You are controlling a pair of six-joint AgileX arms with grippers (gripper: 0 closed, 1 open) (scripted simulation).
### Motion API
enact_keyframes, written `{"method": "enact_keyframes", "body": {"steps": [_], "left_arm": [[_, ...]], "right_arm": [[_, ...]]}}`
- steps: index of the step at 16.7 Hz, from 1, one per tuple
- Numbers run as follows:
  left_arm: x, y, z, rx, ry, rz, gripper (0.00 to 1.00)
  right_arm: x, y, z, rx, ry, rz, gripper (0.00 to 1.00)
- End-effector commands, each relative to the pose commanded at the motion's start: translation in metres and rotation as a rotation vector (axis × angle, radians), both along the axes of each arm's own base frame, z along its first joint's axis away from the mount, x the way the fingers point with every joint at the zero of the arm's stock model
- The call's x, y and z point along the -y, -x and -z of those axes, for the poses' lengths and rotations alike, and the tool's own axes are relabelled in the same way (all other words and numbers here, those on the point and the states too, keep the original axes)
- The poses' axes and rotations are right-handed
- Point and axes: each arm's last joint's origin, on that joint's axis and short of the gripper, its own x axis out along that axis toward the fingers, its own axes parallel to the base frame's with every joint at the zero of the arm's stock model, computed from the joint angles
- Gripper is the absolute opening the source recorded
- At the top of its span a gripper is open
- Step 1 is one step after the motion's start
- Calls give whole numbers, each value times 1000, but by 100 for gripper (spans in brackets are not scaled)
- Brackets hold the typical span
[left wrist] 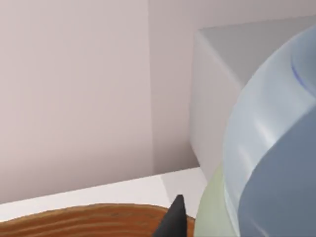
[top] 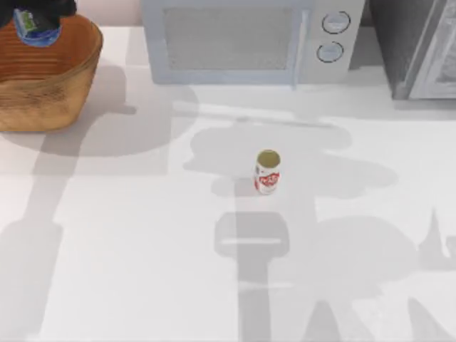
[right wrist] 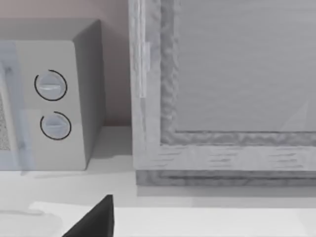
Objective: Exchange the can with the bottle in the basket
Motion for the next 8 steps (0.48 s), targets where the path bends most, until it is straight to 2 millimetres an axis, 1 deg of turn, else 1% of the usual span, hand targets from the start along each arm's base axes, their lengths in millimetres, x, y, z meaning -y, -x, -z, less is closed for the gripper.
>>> {"method": "enact_keyframes", "body": {"steps": [2, 4, 5, 8], "left_arm": [[-26, -8, -20, 0, 3, -100, 0], [-49, -14, -30, -1, 6, -182, 0], [-54, -16, -31, -2, 7, -204, 0], [-56, -16, -32, -2, 8, -212, 0]], "right_arm": [[0, 0, 0, 0, 0, 0, 100], [0, 0, 0, 0, 0, 0, 100], [0, 0, 0, 0, 0, 0, 100], [0, 0, 0, 0, 0, 0, 100]]}}
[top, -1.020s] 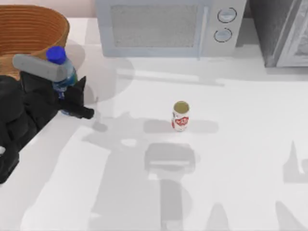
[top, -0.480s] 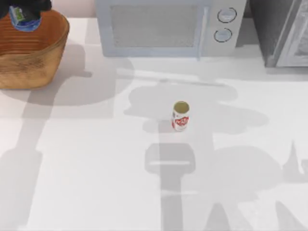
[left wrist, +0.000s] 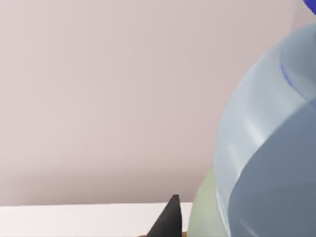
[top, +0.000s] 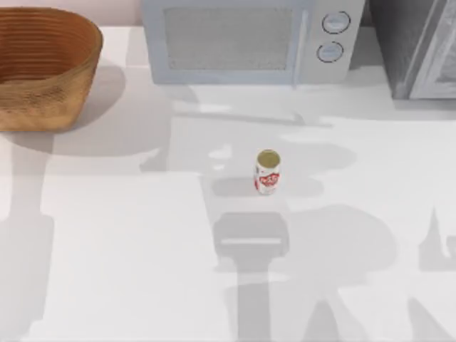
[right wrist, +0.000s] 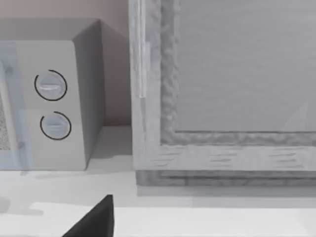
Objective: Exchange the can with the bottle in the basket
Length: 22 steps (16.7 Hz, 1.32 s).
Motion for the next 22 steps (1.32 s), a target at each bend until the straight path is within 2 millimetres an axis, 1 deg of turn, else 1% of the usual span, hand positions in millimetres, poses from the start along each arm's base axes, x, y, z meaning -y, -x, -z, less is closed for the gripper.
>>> {"method": "enact_keyframes", "body": {"steps": [3, 4, 10, 11, 15, 22], "left_arm": [[1, 0, 0, 2, -3, 4, 0], [1, -3, 4, -1, -2, 3, 0], [1, -44, 41, -5, 0, 0, 0], [1, -47, 43, -1, 0, 0, 0], [1, -48, 44, 0, 0, 0, 0], [1, -48, 44, 0, 0, 0, 53]], "right_arm": [[0, 0, 0, 0, 0, 0, 100], [0, 0, 0, 0, 0, 0, 100], [0, 0, 0, 0, 0, 0, 100], [0, 0, 0, 0, 0, 0, 100], [0, 0, 0, 0, 0, 0, 100], [0, 0, 0, 0, 0, 0, 100]]}}
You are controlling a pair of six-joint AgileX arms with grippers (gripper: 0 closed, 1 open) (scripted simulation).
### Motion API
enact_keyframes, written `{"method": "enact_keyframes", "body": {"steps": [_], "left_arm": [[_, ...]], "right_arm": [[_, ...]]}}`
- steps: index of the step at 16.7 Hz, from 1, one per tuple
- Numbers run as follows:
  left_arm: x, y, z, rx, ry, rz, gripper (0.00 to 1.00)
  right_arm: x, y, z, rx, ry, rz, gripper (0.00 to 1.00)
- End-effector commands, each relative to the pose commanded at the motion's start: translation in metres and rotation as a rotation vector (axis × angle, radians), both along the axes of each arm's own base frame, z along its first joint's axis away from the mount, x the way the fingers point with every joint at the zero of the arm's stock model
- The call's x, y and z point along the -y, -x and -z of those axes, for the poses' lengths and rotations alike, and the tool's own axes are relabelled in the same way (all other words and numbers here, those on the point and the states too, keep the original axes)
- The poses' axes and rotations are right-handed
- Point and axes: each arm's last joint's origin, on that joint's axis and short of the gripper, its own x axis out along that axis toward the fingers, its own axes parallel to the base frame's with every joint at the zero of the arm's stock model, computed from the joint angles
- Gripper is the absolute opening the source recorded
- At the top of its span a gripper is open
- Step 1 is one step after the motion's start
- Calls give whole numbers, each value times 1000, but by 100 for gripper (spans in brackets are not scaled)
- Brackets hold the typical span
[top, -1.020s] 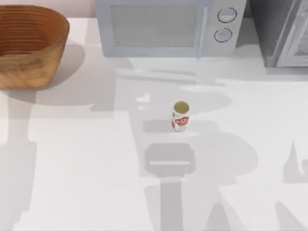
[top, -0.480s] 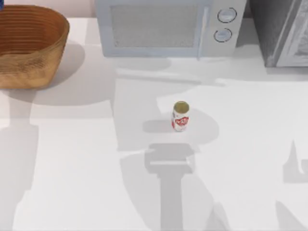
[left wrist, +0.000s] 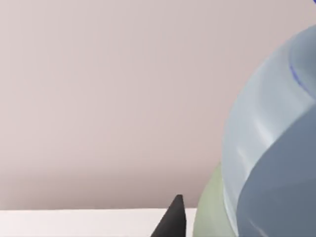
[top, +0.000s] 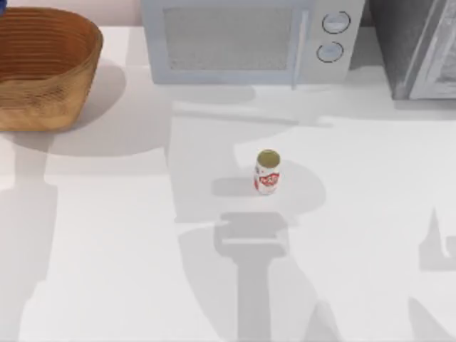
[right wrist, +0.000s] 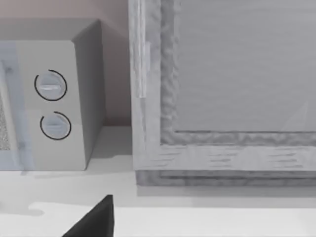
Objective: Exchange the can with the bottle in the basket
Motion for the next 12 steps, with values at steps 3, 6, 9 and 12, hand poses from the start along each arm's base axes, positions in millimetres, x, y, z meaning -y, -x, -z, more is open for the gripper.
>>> {"method": "enact_keyframes", "body": {"steps": [3, 6, 9, 12], "left_arm": [[0, 0, 0, 0, 0, 0, 75], [0, 0, 0, 0, 0, 0, 98], [0, 0, 0, 0, 0, 0, 100], [0, 0, 0, 0, 0, 0, 100]], "right_arm": [[0, 0, 0, 0, 0, 0, 100], [0, 0, 0, 0, 0, 0, 100], [0, 0, 0, 0, 0, 0, 100], [0, 0, 0, 0, 0, 0, 100]]}}
